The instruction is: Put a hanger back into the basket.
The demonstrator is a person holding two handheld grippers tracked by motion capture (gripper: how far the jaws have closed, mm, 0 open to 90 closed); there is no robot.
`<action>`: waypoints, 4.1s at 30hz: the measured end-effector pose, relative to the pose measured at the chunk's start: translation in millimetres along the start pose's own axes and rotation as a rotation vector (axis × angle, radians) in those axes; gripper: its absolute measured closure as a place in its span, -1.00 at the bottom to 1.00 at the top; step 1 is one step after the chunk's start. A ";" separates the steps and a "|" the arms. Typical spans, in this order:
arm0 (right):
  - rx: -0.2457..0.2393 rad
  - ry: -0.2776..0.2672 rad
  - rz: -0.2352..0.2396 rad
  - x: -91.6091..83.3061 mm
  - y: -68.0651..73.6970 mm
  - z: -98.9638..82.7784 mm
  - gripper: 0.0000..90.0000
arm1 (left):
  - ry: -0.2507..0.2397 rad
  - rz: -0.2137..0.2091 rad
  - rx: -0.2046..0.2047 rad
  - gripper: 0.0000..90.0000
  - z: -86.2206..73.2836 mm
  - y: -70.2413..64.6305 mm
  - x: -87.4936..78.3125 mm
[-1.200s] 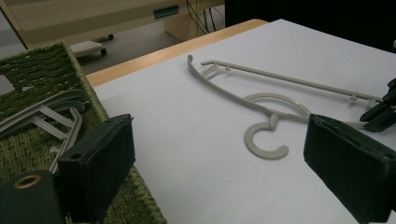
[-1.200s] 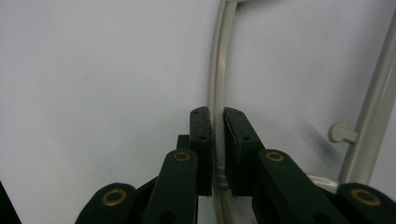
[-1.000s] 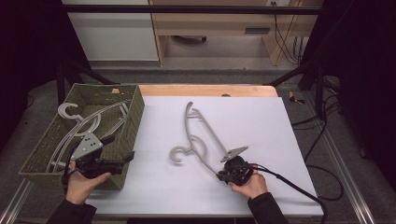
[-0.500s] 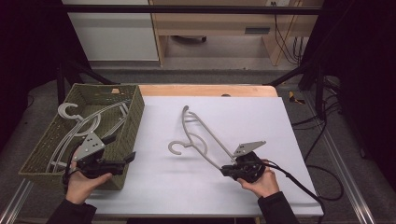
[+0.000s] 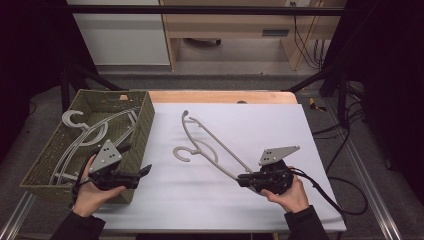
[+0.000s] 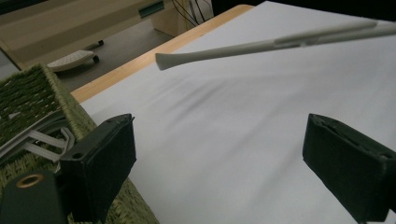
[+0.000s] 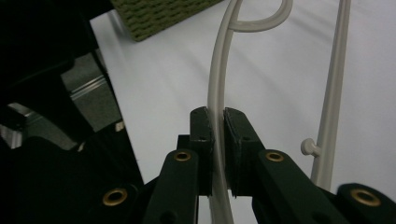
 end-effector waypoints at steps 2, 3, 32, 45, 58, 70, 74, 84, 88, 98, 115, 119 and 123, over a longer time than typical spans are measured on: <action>-0.004 0.002 0.036 -0.9 2.9 0.8 0.84 | 0.025 -0.019 0.029 -0.80 1.1 -2.2 5.9; -0.003 0.002 0.048 -0.4 4.5 0.9 0.84 | 0.041 -0.028 0.056 -0.80 1.7 -3.7 9.2; -0.062 0.047 0.228 5.6 31.8 1.6 0.83 | 0.163 -0.136 0.458 -0.16 6.0 -30.0 51.3; -0.077 -0.003 0.266 -3.3 34.6 4.6 0.81 | 0.163 -0.187 0.530 0.03 2.3 -34.5 51.0; -0.089 0.004 0.269 1.3 32.4 1.4 0.81 | 0.220 -0.200 0.545 0.07 -1.8 -36.8 56.5; -0.119 0.027 0.292 7.3 28.6 -8.0 0.82 | 0.308 -0.203 0.673 0.21 -7.3 -42.8 60.2; -0.115 0.018 0.301 6.5 27.3 -8.7 0.82 | 0.295 -0.194 0.610 -0.02 -4.8 -42.0 55.6; -0.077 -0.006 0.327 -0.7 13.1 -17.9 0.82 | 0.277 -0.088 0.469 -0.37 5.3 -48.5 40.3; -0.079 -0.009 0.331 -2.5 11.1 -19.6 0.82 | 0.243 -0.080 0.369 -0.44 6.3 -52.0 34.9; -0.074 0.003 0.343 -2.2 8.4 -23.7 0.82 | 0.228 -0.043 0.248 -0.45 -23.3 -61.7 63.1; -0.083 0.016 0.329 -5.6 4.9 -27.3 0.82 | 0.156 -0.083 0.329 0.24 -26.3 -62.5 79.5; -0.078 -0.001 0.311 -9.5 0.0 -29.1 0.80 | 0.154 -0.077 0.358 0.31 -24.6 -63.5 76.3; -0.060 -0.014 0.286 -11.0 -6.9 -31.5 0.76 | 0.143 -0.063 0.377 0.39 -23.8 -65.8 75.2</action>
Point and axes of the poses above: each handheld gripper's, and its own axes: x roughly forward along the jaws, z roughly out of its top, y roughly to its left, the point moved 5 cm from there along x, roughly forward along the jaws, and after that the axes turned 3 degrees about z, right-handed, at the moved point
